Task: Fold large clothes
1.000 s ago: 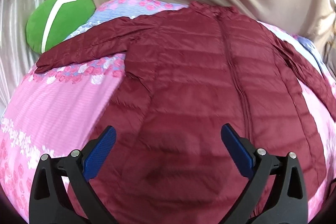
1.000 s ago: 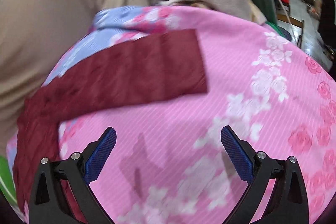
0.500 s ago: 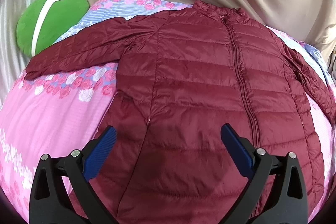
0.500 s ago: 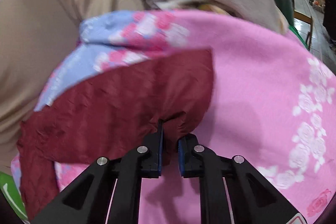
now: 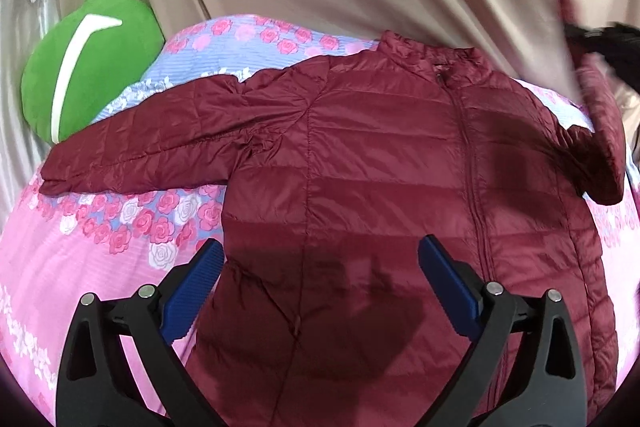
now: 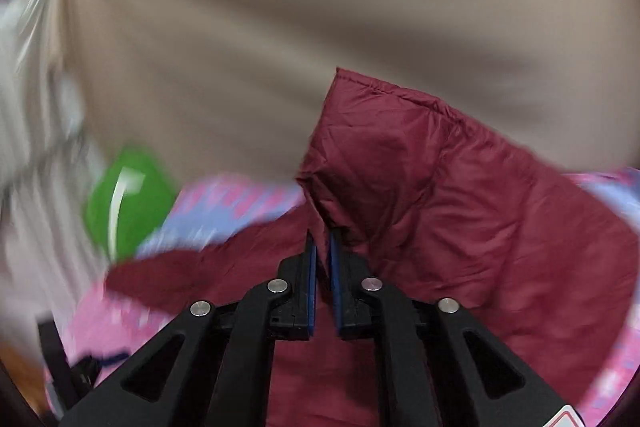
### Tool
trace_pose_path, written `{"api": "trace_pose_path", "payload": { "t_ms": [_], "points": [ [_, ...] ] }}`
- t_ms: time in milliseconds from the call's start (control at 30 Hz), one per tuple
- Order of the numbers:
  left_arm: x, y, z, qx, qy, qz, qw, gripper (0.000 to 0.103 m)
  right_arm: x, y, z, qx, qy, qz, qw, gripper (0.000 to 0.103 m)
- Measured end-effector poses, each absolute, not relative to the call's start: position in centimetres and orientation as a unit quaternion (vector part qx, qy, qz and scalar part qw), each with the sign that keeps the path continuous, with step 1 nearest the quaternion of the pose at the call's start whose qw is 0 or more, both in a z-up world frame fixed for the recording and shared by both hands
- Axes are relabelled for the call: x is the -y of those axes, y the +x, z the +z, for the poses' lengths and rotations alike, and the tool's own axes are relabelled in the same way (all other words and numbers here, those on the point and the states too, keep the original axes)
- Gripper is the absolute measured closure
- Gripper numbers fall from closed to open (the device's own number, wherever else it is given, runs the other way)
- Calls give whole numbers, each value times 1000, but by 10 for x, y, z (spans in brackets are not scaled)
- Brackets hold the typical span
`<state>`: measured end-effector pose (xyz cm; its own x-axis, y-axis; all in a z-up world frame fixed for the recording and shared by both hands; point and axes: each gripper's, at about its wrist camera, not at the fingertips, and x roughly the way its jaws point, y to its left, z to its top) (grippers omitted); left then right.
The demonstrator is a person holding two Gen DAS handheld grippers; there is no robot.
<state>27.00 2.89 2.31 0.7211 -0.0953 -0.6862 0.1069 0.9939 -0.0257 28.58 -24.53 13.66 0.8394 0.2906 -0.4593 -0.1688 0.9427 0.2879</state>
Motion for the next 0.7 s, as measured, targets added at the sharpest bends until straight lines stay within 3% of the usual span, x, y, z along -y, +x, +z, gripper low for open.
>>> {"api": "trace_pose_path", "payload": {
  "t_ms": [67, 233, 300, 333, 367, 467, 600, 667, 700],
  "points": [
    [-33, 280, 18, -381, -2, -60, 922, 7, 187, 309, 102, -300, 90, 157, 937, 80],
    [-41, 300, 8, -398, -20, -80, 913, 7, 142, 304, 71, -330, 69, 195, 921, 77],
    [-40, 308, 8, -396, -28, -89, 913, 7, 171, 275, 95, -282, 79, 195, 936, 57],
    [-38, 313, 8, -395, -33, -99, 912, 6, 201, 264, 101, -260, 89, 186, 943, 40],
    [-34, 319, 7, -397, -38, -109, 910, 6, 219, 251, 112, -237, 98, 174, 951, 33],
    [-15, 342, -5, -430, -52, -141, 890, 5, 296, 218, 129, -203, 116, 89, 968, 32],
    [13, 369, -30, -486, -84, -184, 850, 6, 393, 201, 106, -230, 173, -38, 957, 30],
    [28, 378, -38, -492, -80, -184, 847, 18, 433, 195, 82, -253, 220, -71, 940, 29],
    [33, 379, -38, -488, -71, -184, 850, 37, 443, 193, 77, -258, 229, -78, 935, 29]
  ]
}}
